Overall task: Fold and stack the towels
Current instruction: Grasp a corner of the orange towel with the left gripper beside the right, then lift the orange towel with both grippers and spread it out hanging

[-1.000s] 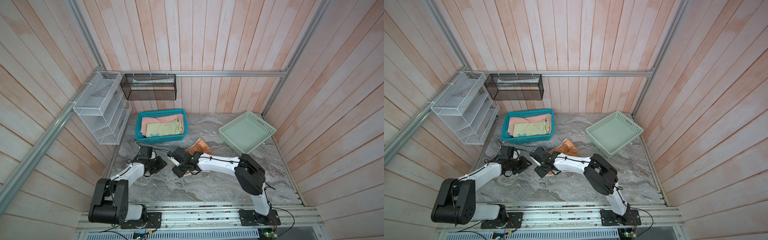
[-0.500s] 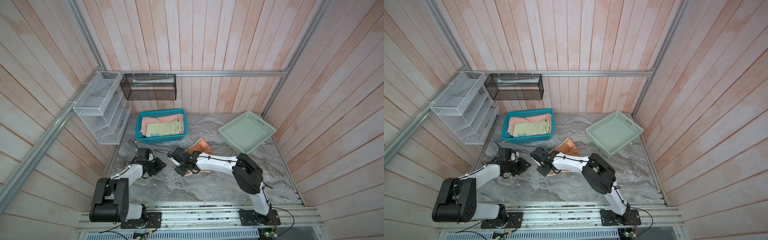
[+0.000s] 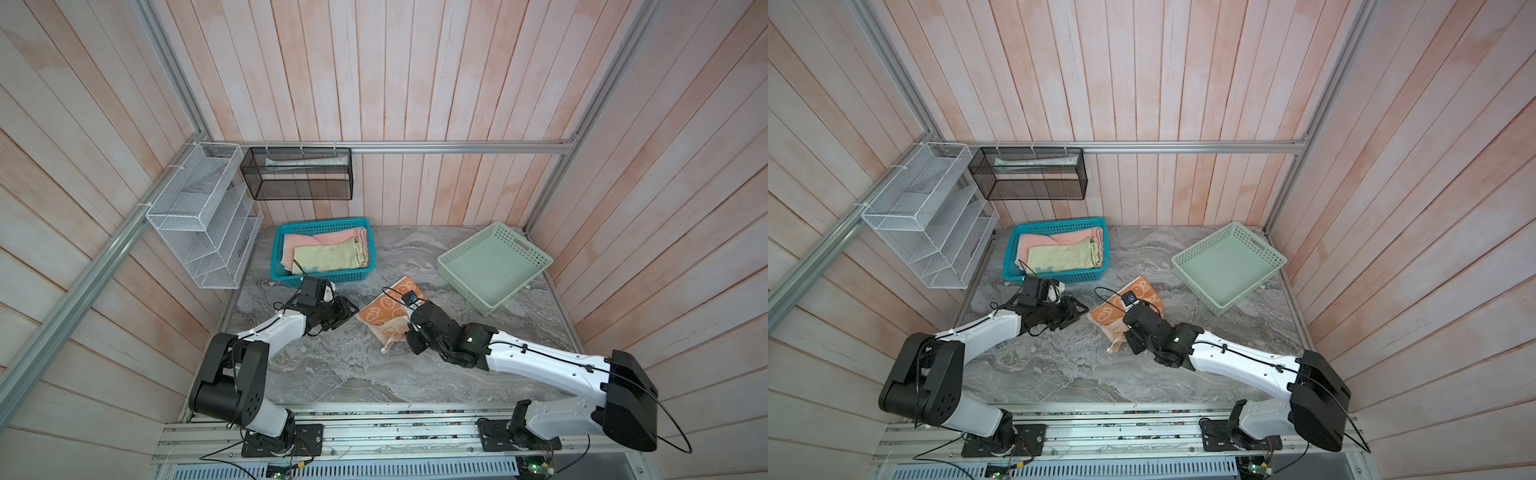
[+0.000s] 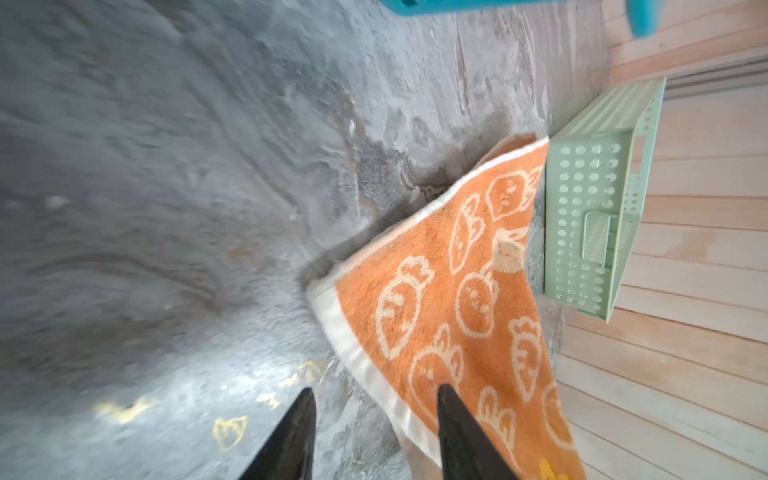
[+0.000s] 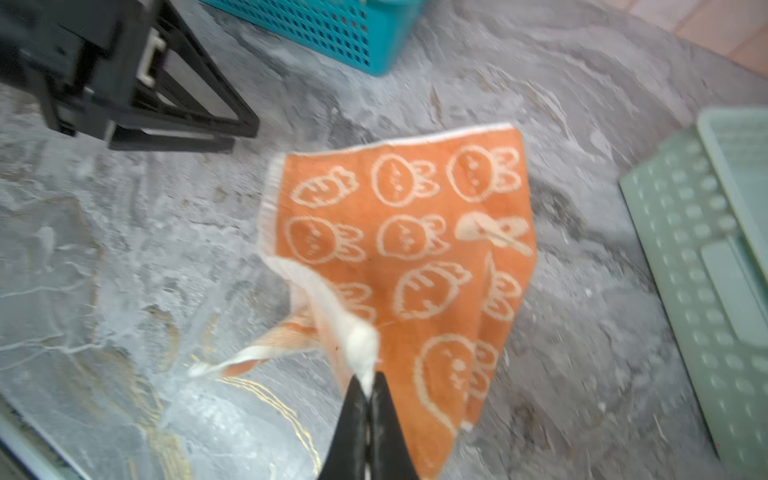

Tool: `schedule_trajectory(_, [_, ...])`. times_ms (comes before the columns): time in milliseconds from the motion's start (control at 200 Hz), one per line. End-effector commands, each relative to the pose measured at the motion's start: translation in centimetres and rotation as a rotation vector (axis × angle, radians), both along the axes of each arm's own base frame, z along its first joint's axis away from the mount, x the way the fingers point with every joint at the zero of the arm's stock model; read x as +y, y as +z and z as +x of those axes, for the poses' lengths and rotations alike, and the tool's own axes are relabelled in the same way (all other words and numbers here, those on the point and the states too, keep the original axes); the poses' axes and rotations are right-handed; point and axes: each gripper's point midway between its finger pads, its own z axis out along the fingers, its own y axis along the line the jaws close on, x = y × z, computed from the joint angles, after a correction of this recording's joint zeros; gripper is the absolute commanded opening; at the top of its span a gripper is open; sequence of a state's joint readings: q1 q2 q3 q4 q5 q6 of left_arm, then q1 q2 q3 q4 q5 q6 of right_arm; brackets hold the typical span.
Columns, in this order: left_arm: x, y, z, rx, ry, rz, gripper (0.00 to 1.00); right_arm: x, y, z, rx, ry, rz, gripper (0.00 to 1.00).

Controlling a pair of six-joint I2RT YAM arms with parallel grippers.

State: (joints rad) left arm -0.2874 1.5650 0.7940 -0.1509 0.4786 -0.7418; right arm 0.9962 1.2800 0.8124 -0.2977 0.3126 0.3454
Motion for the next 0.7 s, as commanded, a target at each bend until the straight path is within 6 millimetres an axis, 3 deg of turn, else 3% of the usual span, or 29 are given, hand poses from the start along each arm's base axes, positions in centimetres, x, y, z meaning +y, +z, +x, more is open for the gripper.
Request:
schedule_trajectory(0, [-0.4, -2.0, 0.4, 0.038, 0.033, 0.082, 0.51, -2.1, -1.5, -0.1, 0.069, -0.122, 0.091, 0.0])
schedule_trajectory(205, [-1.6, -4.6, -0.7, 0.133, 0.042, 0.112, 0.52, -3.4, -3.3, -0.5, 0.113, -0.132, 0.103, 0.0])
schedule_trajectory(435, [-3.1, -4.7, -1.5, 0.168, 0.056, 0.068, 0.49, -3.1, -4.2, -0.7, 0.131, -0.097, 0.085, 0.0])
schedule_trajectory(485, [-3.3, -4.3, -1.3, 0.164, 0.062, 0.052, 0.43, -3.0, -4.2, -0.7, 0.129, -0.091, 0.082, 0.0])
schedule_trajectory(565, [-3.5, -3.5, -1.0, 0.15, 0.07, 0.041, 0.26, -3.1, -3.9, -0.6, 0.124, -0.086, 0.075, 0.0])
schedule_trajectory(645, [-3.4, -2.2, -0.3, 0.113, 0.077, 0.047, 0.09, -3.3, -2.8, -0.3, 0.1, -0.089, 0.074, 0.0])
schedule_trajectory(695, [-3.3, -0.9, 0.2, 0.08, 0.075, 0.058, 0.05, -3.8, -1.8, 0.0, 0.073, -0.1, 0.072, 0.0])
